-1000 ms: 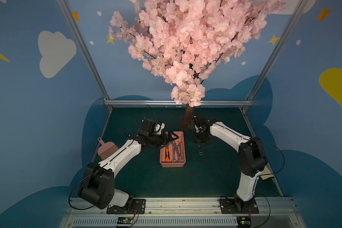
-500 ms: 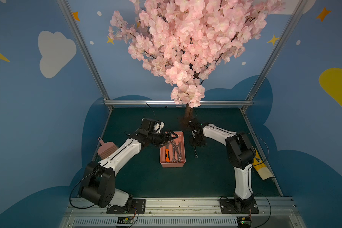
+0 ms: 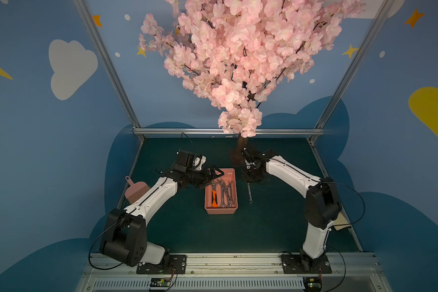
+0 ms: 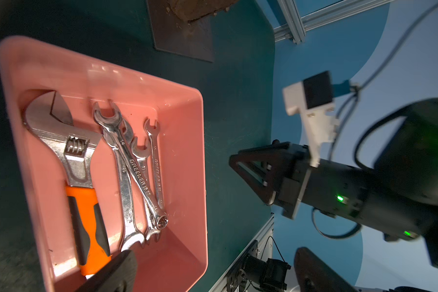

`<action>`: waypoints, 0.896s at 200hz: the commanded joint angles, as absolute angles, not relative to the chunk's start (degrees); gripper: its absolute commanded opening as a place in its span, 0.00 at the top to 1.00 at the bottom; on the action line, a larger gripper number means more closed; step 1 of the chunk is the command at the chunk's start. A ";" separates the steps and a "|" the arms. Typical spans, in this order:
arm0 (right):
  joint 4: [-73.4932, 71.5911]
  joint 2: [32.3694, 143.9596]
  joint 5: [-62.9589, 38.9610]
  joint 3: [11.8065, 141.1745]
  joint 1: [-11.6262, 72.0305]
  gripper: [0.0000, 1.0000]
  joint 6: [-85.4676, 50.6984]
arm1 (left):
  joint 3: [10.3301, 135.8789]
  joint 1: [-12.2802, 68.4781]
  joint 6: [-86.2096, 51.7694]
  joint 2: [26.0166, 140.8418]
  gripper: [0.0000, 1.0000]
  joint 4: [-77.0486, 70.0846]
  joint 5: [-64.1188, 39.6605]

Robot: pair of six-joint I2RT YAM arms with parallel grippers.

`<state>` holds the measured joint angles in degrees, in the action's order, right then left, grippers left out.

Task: Take out the wrench from the storage box
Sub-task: Place the wrench at the center of the board, then pick up the wrench from the storage box.

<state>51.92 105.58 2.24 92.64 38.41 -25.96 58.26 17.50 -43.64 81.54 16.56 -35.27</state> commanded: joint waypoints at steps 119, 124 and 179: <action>54.05 124.35 3.14 108.87 49.92 0.66 -22.24 | 50.25 11.17 -42.11 70.17 0.00 19.35 -37.79; 53.99 124.91 3.51 108.90 49.92 0.66 -21.78 | 50.03 11.08 -42.10 70.14 0.00 19.34 -37.88; 53.92 130.46 3.17 110.82 49.22 0.67 -17.52 | 49.66 10.76 -41.87 70.48 0.00 19.25 -38.14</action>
<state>52.93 127.83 2.59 108.66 49.58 -20.27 49.95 10.98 -42.65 70.81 18.72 -37.12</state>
